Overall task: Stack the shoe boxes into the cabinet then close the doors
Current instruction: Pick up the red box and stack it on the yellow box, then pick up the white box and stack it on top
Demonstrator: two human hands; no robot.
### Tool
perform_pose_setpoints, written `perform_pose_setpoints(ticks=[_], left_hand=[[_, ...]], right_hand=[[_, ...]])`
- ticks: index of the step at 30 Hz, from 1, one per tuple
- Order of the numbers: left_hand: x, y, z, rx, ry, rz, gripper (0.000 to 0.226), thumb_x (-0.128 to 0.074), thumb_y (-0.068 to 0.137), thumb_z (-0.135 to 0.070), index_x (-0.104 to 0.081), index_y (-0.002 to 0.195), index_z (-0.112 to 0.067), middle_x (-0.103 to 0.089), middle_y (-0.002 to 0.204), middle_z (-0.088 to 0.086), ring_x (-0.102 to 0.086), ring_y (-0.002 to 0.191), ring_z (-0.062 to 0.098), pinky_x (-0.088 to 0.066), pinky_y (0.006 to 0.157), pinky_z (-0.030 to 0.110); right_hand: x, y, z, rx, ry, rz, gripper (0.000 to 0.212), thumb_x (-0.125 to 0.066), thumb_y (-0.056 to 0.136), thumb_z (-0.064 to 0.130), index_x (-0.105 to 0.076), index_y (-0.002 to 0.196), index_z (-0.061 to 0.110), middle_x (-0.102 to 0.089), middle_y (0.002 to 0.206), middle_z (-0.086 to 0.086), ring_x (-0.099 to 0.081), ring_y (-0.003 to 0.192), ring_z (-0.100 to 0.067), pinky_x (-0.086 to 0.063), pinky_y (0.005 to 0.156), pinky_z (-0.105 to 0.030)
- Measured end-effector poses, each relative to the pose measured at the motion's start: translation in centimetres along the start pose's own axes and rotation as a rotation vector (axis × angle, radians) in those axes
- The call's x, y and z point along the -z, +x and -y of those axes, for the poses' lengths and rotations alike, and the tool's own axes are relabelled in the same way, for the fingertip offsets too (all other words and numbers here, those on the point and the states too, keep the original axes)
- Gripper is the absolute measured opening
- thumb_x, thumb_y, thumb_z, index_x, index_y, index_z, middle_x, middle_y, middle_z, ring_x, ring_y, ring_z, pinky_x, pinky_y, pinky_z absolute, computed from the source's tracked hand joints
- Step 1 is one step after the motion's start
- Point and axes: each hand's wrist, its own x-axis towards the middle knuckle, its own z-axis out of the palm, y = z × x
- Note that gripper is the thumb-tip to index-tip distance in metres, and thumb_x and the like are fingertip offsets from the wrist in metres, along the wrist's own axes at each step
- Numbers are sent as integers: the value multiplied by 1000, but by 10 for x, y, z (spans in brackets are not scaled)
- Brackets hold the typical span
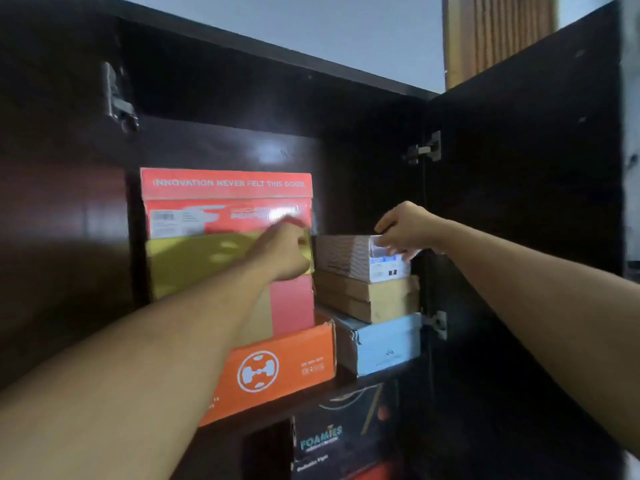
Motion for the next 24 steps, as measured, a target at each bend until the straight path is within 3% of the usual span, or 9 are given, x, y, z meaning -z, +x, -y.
perform_pose_setpoints(ticks=[1,3,7,10,12,15,17,20,24], left_hand=[[-9,-2,-16,-28,-50,79,14,-69,73,-9,-67,86,-4,-60,89,9,-57,81,21,-46,68,31],[-28,-10,-49,-53,-116,223,19,-74,75,-16,-71,92,-9,-67,91,8,-59,79,20,-49,70,32],[-71,-39,-118,-149,-167,468,34,-73,82,-26,-70,112,-9,-69,112,11,-64,103,29,-49,87,34],[-105,-72,-169,-204,-325,644,28,-75,81,-27,-69,103,-10,-67,91,11,-64,79,19,-55,76,36],[-134,-98,-201,-223,-389,740,39,-78,79,-27,-65,113,-15,-64,81,5,-63,73,11,-53,67,32],[-183,-139,-246,-284,-408,868,56,-80,76,-33,-60,126,-17,-68,102,4,-65,86,15,-58,76,33],[-217,-166,-271,-323,-407,926,55,-80,75,-38,-62,122,-19,-66,109,2,-65,92,20,-59,78,33],[-264,-198,-296,-362,-388,1010,55,-80,72,-41,-64,119,-18,-67,109,1,-66,90,21,-58,74,31],[-321,-230,-312,-351,-391,1087,30,-77,77,-28,-72,99,-10,-70,100,5,-66,81,18,-47,62,25]], right_hand=[[9,-15,-8,-31,-29,17,31,-68,87,12,-66,118,5,-72,92,-15,-73,82,-24,-62,72,-44],[27,-46,-28,-101,-77,60,28,-69,88,15,-68,114,3,-72,95,-16,-73,85,-25,-62,74,-44],[57,-117,-83,-286,-148,147,35,-75,84,21,-67,112,1,-72,105,-16,-73,91,-29,-61,77,-49],[73,-171,-134,-469,-226,248,37,-76,83,24,-67,113,4,-71,107,-12,-73,92,-29,-60,79,-50],[82,-205,-170,-612,-254,351,33,-75,85,26,-66,111,8,-69,115,-11,-71,97,-31,-59,83,-51],[86,-253,-225,-792,-244,429,34,-74,86,25,-63,114,10,-63,126,-12,-66,106,-35,-56,88,-52],[82,-280,-261,-847,-247,426,48,-77,83,25,-60,122,2,-63,126,-15,-67,104,-35,-57,86,-54],[67,-307,-313,-910,-230,425,53,-79,81,25,-60,123,0,-65,123,-16,-69,100,-33,-58,81,-53],[37,-327,-370,-929,-217,426,51,-79,81,27,-62,121,1,-67,119,-13,-71,95,-28,-60,77,-49]])
